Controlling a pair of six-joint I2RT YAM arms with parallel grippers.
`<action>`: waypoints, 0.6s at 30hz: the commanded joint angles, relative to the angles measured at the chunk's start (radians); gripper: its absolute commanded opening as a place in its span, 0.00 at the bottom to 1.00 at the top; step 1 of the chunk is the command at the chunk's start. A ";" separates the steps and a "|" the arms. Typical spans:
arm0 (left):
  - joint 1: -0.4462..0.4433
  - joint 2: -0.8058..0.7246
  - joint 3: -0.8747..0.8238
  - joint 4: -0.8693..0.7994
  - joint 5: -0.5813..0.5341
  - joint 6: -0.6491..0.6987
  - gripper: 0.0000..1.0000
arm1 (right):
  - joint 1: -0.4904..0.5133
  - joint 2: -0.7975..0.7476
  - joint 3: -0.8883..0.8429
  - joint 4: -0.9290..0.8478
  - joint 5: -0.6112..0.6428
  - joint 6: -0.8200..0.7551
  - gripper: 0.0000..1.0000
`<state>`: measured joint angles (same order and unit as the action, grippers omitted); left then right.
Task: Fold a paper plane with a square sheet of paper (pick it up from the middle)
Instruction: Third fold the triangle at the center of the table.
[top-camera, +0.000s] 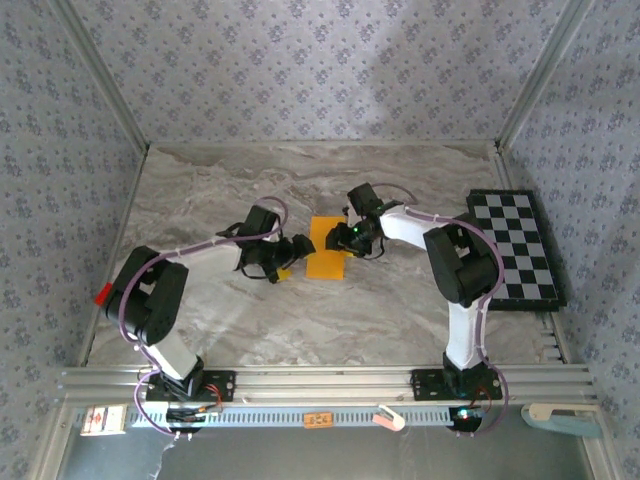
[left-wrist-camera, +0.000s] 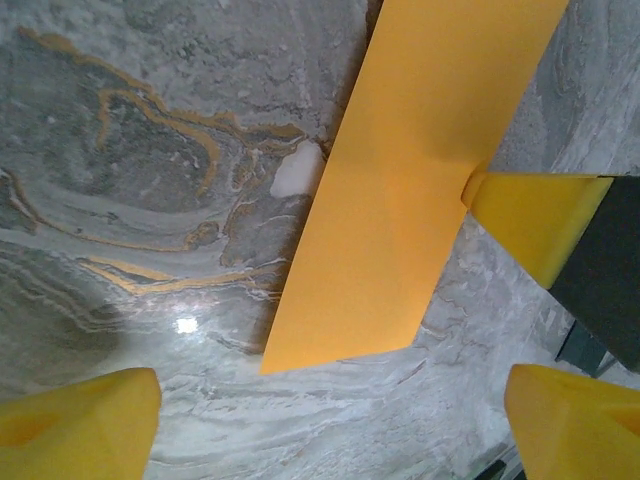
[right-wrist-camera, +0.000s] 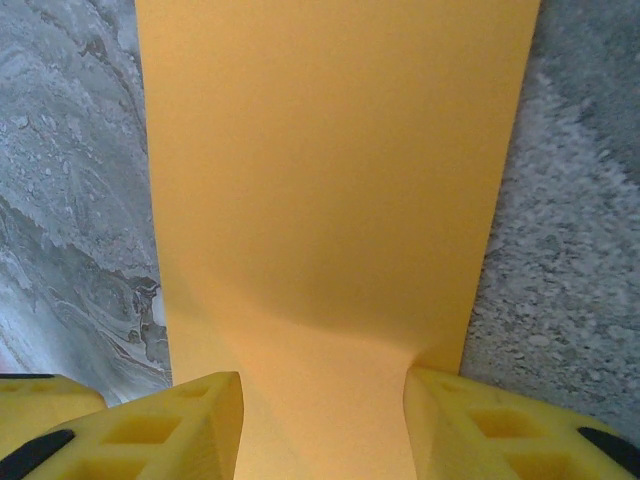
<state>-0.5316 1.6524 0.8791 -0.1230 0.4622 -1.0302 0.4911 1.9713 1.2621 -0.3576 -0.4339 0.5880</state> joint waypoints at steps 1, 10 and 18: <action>-0.013 0.025 0.023 0.023 0.035 -0.007 0.83 | -0.005 0.033 -0.023 -0.023 0.032 0.012 0.48; -0.016 0.069 0.042 0.023 0.050 0.017 0.54 | -0.009 0.052 -0.039 -0.048 0.060 0.008 0.44; -0.019 0.101 0.066 -0.007 0.049 0.044 0.45 | -0.009 0.052 -0.041 -0.047 0.055 0.007 0.43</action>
<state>-0.5446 1.7321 0.9146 -0.1112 0.4873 -1.0107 0.4862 1.9759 1.2545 -0.3546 -0.4240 0.5907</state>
